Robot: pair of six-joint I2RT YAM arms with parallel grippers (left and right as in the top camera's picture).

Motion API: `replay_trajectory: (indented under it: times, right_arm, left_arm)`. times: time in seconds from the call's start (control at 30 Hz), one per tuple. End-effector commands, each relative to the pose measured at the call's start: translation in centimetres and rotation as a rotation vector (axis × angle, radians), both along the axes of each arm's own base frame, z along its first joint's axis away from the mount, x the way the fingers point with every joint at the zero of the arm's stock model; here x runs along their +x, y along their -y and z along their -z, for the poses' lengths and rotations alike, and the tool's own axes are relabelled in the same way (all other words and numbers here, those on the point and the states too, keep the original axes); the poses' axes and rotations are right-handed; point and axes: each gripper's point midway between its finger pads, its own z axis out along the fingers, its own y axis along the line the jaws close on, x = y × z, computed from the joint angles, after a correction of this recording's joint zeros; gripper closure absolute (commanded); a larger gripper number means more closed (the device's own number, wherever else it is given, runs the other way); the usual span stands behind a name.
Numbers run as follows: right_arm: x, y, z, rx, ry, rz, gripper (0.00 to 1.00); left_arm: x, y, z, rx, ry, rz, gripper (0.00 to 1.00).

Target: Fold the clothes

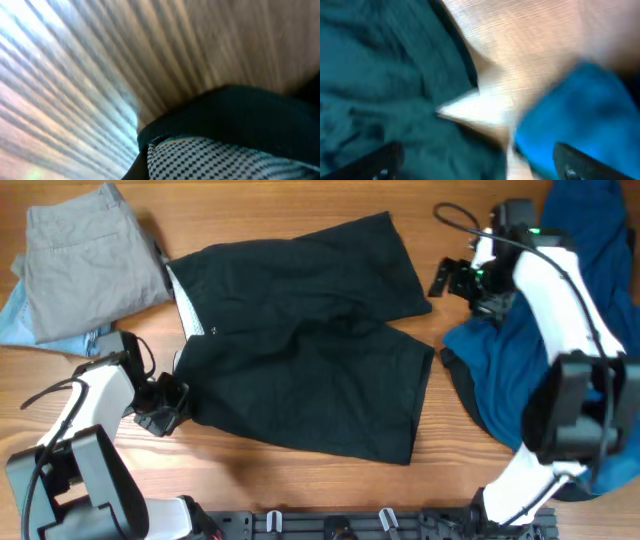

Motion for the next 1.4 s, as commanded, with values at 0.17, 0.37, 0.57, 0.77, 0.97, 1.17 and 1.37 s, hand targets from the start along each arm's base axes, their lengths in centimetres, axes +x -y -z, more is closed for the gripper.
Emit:
replay_trajectory:
  times: [0.17,0.37,0.57,0.77,0.97,1.17,1.37]
  right_arm:
    - [-7.9,-1.5,-1.8,0.071,-0.300,0.293,0.00]
    - [-14.2,-4.0,-0.3,0.059,-0.354,0.318,0.01]
    - [-20.1,-6.9,1.5,0.052,-0.344,0.349,0.05]
    - [-25.8,-8.9,6.7,-0.013,-0.427,0.296,0.05]
    - [-28.8,-8.5,8.3,-0.088,-0.469,0.206,0.05]
    - [-27.2,-11.1,8.1,0.039,-0.401,0.112,0.05]
    - [-27.4,-10.6,8.3,0.016,-0.399,0.101,0.10]
  left_arm:
    - [-0.5,0.7,0.1,-0.023,-0.009,0.053,0.95]
    - [-0.4,0.7,0.1,-0.022,-0.006,0.054,0.95]
    - [-0.3,0.7,0.1,-0.020,-0.002,0.054,0.95]
    - [-0.3,0.7,0.1,-0.021,-0.003,0.054,0.95]
    - [-0.3,0.7,0.1,-0.021,-0.003,0.054,0.95]
    - [-0.3,0.7,0.1,-0.021,-0.003,0.054,0.95]
    - [-0.3,0.7,0.1,-0.021,-0.005,0.054,0.95]
